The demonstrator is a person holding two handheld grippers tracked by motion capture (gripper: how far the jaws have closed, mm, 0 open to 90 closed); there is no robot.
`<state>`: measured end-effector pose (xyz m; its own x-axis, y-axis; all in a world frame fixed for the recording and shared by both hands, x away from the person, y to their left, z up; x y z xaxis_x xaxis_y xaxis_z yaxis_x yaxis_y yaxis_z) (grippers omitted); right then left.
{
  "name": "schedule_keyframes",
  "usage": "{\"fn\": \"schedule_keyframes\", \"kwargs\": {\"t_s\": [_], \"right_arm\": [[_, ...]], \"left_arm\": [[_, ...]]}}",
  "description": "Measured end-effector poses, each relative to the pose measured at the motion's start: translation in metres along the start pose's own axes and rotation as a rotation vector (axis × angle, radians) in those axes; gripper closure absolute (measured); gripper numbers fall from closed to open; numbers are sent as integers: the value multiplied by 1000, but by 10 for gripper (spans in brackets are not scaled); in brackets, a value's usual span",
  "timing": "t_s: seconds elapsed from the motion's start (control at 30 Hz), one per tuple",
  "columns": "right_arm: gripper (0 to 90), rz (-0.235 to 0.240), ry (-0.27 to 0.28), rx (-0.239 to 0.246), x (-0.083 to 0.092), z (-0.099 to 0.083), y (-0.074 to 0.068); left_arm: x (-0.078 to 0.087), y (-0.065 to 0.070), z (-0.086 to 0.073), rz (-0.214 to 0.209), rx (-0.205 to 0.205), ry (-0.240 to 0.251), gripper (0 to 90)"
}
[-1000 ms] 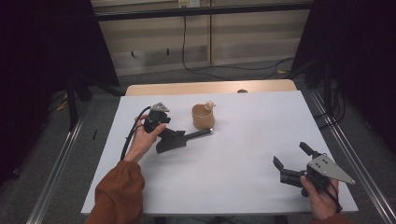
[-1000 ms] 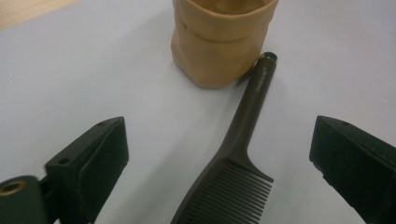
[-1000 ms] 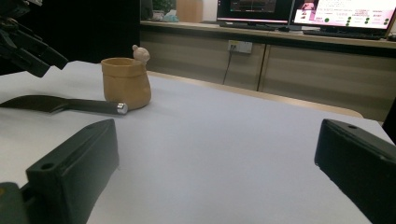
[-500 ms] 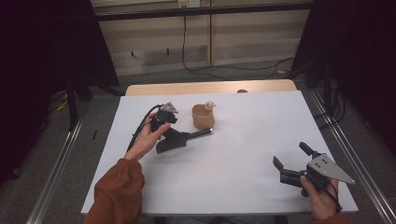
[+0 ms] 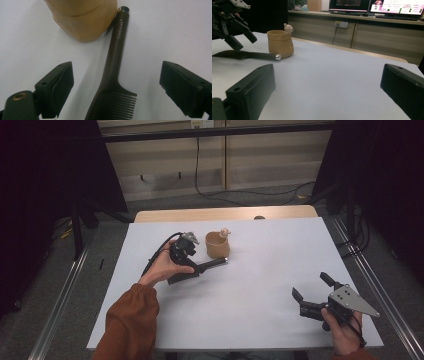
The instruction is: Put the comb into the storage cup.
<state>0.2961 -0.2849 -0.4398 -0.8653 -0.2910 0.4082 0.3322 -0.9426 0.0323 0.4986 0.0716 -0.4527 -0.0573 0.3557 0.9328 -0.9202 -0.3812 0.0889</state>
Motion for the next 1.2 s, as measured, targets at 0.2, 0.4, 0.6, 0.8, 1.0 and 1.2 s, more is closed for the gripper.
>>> {"fn": "schedule_keyframes", "kwargs": {"t_s": [0.2, 0.4, 0.6, 0.8, 1.0, 1.2], "right_arm": [[0, 4, 3, 0, 0, 0, 0], [0, 4, -1, 3, 0, 0, 0], [0, 7, -1, 5, 0, 0, 0], [0, 10, -1, 4, 0, 0, 0], [0, 14, -4, 8, 0, 0, -1], [0, 19, -7, 8, 0, -1, -1]], "left_arm": [[-8, -5, 6, 2, -30, -79, 181], [-14, -6, 9, 6, -20, -120, 257], [-18, -4, 14, -9, -31, -153, 355], [-23, -6, 13, -1, -51, -186, 458], [-25, -6, 15, 2, -79, -224, 558], [-28, -4, 18, 7, -90, -239, 625]]}}
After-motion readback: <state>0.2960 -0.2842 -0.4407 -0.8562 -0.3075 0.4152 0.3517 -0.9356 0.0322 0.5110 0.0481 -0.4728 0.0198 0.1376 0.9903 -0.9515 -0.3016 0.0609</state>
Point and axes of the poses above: each handheld gripper's, and its own axes: x roughly backward along the jaws, z roughly out of its top, y roughly to its right, the point moved 5 cm from there along -x, roughly forward along the jaws, and after that the axes turned 15 degrees about -y, right-handed, at the moved point
